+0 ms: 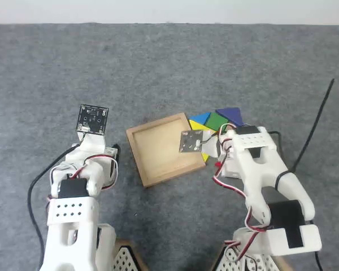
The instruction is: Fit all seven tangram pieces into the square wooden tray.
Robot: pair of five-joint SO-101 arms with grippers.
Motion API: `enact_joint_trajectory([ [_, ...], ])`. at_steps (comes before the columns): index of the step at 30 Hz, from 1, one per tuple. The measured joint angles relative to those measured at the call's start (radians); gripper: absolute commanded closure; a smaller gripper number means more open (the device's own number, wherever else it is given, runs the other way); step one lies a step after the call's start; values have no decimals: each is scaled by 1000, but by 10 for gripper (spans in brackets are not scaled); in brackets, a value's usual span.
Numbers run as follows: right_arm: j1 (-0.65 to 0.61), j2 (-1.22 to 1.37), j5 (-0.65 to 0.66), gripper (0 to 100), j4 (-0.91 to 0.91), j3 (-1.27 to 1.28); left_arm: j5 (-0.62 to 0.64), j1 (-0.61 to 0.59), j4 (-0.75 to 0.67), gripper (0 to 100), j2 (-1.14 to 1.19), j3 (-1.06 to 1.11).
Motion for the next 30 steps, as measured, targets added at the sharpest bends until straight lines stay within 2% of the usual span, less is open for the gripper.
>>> enact_joint_trajectory([
  [6,14,-132,-31,728,117,-5,0,0,0,829,0,0],
  [9,14,-219,-100,728,187,-5,0,0,0,829,0,0],
  [12,64,-276,-161,728,198,-5,0,0,0,829,0,0],
  [17,123,-261,-172,728,199,-5,0,0,0,829,0,0],
  [24,106,-40,-215,728,9,38,0,0,0,829,0,0],
  [30,146,11,-239,728,-23,-6,0,0,0,829,0,0],
])
